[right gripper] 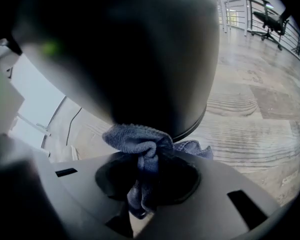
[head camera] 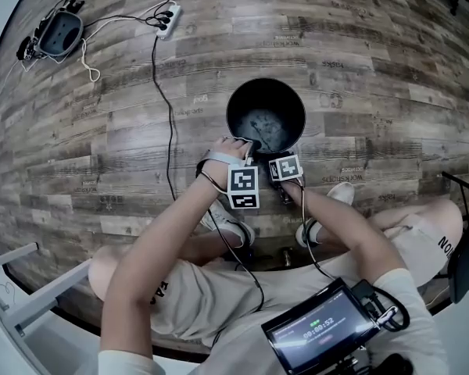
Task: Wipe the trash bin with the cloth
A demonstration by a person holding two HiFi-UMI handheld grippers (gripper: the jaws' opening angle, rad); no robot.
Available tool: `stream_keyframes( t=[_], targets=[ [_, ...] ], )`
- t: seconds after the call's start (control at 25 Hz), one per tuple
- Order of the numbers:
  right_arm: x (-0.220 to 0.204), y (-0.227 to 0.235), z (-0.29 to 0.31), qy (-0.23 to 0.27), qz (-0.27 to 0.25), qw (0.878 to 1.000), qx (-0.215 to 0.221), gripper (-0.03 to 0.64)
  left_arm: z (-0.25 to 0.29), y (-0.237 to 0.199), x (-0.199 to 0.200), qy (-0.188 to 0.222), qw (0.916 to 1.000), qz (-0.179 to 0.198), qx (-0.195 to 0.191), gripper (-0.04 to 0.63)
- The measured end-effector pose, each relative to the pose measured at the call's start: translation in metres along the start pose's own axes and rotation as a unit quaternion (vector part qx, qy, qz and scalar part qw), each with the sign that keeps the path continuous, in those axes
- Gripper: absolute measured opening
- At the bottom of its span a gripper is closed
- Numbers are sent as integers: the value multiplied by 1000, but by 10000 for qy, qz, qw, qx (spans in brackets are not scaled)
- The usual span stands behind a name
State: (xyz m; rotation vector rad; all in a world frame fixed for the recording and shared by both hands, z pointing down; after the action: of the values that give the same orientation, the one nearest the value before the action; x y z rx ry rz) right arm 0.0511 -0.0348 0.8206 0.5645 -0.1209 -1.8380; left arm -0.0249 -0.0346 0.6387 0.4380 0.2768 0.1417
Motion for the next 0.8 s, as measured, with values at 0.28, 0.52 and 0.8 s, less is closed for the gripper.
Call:
stream_keyframes(
  t=[0.28,0.52,0.8],
  targets=[
    [-3,-5,-61,-291,-494,9976,377,80,2,0,0,-65,9998,-179,-72,129],
    [19,-2,-103,-66,-362,9986,387,80,8,-5,7,-306,9964,-790,-43,138],
    [31,-13,-159,82,-158,9979,619,80,12,-13,19,-512,9816,-1839,47,138]
  ],
)
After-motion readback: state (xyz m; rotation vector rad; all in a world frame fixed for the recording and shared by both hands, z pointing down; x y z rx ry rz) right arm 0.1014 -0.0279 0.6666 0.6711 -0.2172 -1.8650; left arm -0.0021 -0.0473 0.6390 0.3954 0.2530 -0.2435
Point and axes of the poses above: the fingertips, and each gripper's own axes: z forward along the fingers, y to its right, x out of its top, the point moved 5 cm from there along -z, backward along the fingers, and after that the axes turned 4 degrees about z, right-handed, at the moved point
